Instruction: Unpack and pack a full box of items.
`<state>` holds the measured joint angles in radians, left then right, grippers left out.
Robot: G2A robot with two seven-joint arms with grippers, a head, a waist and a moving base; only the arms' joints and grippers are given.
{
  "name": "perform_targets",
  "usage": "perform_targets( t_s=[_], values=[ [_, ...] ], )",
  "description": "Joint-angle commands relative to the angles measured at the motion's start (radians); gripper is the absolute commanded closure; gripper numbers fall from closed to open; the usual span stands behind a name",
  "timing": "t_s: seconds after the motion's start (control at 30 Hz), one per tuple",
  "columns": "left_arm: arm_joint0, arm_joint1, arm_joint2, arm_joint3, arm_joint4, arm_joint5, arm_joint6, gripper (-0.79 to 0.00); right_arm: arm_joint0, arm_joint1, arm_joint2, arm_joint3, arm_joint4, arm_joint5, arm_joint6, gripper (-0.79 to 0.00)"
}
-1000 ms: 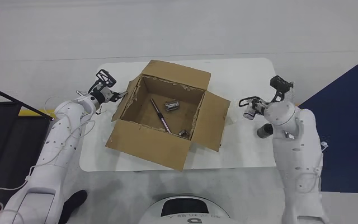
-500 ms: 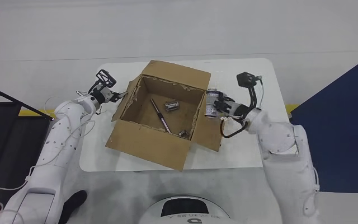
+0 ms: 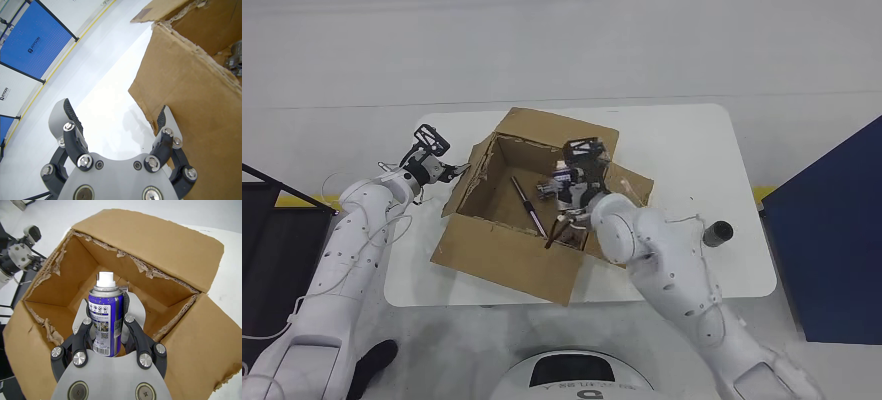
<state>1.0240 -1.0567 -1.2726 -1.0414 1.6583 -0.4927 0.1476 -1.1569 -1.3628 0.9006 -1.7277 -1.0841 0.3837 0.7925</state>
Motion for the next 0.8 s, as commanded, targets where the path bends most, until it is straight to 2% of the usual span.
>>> perform_targets(
  t_s=[0.0, 0.03, 0.07, 0.27, 0.43, 0.63, 0.77],
  values=[
    [0.0, 0.0, 0.0, 0.0, 0.0, 0.0, 0.0, -0.785, 0.011, -0.005, -0.026, 0.02, -0.028, 0.003, 0.004, -0.351],
    [0.0, 0.0, 0.0, 0.0, 0.0, 0.0, 0.0, -0.785, 0.013, -0.007, -0.037, 0.024, -0.042, 0.001, 0.006, -0.6],
    [0.0, 0.0, 0.0, 0.0, 0.0, 0.0, 0.0, -0.785, 0.014, -0.008, -0.044, 0.025, -0.052, -0.001, 0.009, -0.77],
    [0.0, 0.0, 0.0, 0.0, 0.0, 0.0, 0.0, -0.785, -0.013, -0.007, -0.037, -0.025, -0.076, -0.02, 0.021, -0.785],
    [0.0, 0.0, 0.0, 0.0, 0.0, 0.0, 0.0, -0.785, -0.085, 0.011, 0.044, -0.145, -0.047, -0.076, 0.043, -0.785],
    [0.0, 0.0, 0.0, 0.0, 0.0, 0.0, 0.0, -0.785, -0.281, 0.049, 0.292, -0.392, 0.03, -0.145, -0.011, -0.785],
    [0.0, 0.0, 0.0, 0.0, 0.0, 0.0, 0.0, -0.785, -0.415, 0.067, 0.485, -0.47, 0.089, -0.17, -0.072, -0.785]
  ],
)
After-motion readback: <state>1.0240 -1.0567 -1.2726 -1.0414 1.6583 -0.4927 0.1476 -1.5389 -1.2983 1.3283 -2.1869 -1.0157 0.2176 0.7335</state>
